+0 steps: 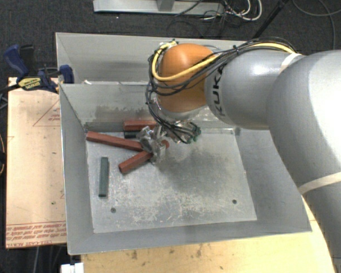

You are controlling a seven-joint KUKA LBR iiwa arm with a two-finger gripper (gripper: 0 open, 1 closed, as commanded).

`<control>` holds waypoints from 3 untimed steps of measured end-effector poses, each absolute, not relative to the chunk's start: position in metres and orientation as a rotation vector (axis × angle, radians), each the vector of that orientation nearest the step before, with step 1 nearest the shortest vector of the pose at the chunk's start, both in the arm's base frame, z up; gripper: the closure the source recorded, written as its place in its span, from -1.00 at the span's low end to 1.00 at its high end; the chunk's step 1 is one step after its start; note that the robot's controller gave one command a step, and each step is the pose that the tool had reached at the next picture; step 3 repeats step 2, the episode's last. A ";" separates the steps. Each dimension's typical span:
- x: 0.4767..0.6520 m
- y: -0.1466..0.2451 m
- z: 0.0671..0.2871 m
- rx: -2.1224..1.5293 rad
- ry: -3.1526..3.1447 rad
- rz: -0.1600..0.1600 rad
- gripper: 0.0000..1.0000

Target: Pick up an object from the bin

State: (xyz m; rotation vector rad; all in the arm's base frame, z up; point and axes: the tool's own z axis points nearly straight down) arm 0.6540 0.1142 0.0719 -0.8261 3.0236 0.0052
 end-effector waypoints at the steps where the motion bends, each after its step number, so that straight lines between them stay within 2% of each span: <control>1: 0.654 0.114 0.072 -0.825 3.024 0.006 1.00; 2: 0.647 0.135 0.259 -0.798 3.025 0.001 1.00; 3: 0.647 0.135 0.259 -0.798 3.025 0.001 1.00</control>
Offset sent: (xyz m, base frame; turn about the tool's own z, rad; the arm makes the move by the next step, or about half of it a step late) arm -0.0090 0.0197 0.1816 0.0174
